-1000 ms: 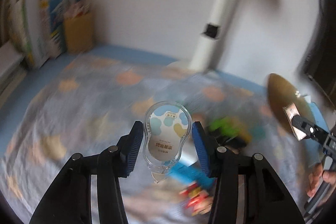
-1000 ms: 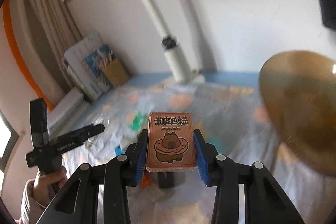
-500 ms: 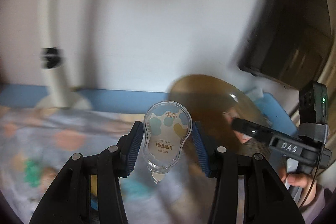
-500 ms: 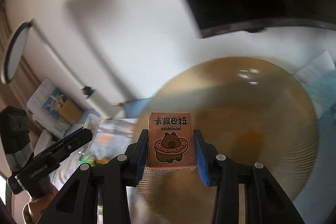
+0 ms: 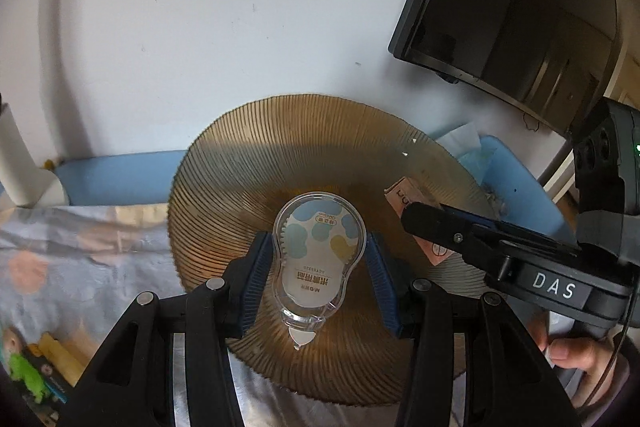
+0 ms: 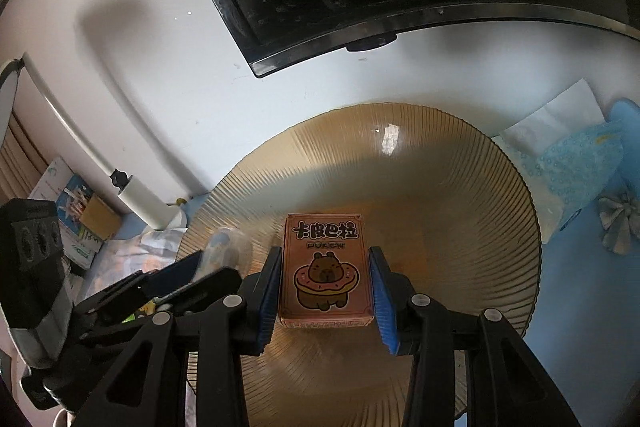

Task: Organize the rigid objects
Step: 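Carry both items to the amber bowl and open both tools to drop them, then grasp the chibi figurine with the left tool while the right tool grasps the clear cup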

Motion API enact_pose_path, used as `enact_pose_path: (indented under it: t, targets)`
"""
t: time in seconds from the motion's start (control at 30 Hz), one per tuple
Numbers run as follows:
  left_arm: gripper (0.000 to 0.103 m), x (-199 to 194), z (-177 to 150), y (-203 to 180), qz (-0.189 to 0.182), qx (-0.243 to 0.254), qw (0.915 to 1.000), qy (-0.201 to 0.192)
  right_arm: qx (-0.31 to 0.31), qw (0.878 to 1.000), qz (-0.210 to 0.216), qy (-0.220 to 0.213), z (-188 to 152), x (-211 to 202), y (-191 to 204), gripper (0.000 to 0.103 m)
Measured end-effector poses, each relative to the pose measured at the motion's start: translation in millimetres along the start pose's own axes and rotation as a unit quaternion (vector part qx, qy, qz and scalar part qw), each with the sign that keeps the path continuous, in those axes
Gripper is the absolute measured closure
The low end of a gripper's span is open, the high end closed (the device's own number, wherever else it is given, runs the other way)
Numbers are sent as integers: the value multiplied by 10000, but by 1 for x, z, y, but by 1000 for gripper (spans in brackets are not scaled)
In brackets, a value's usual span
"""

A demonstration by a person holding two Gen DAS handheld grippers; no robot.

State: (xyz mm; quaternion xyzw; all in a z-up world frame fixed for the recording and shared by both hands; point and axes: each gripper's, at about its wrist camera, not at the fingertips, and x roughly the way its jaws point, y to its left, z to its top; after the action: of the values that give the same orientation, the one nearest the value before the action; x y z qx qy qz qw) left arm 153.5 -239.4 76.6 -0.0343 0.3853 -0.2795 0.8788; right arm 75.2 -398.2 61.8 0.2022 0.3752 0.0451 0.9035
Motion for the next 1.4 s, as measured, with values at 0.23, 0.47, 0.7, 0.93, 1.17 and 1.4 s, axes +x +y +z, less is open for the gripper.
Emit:
enact_pose_path:
  t: [0.23,0.47,0.7,0.93,1.17,1.4]
  targets:
    - [1,1,5,-4,-341,-59,9990,271,481,9983,333,17,12,-9,-9,0]
    - [1,-24,9,-16,134,120,9998,-1,555,9968,541,-184,15,-32,2,0]
    - [1,-73,5,15,684,-66,9975,-157,559,9954,726,-295,11,-47,32,0]
    - [1,-132,-11,59,1186,-534,9909,-341,179,9952,929,-232,0,-52,95,0]
    - [1,-191,-57,114,1980,-841,9762,-265,-213,9923,1214,-78,-35,-53,158,0]
    - [1,-211,-122,155,2243,-1268,9662,-45,-927,9852,1323,581,-98,-20,220,0]
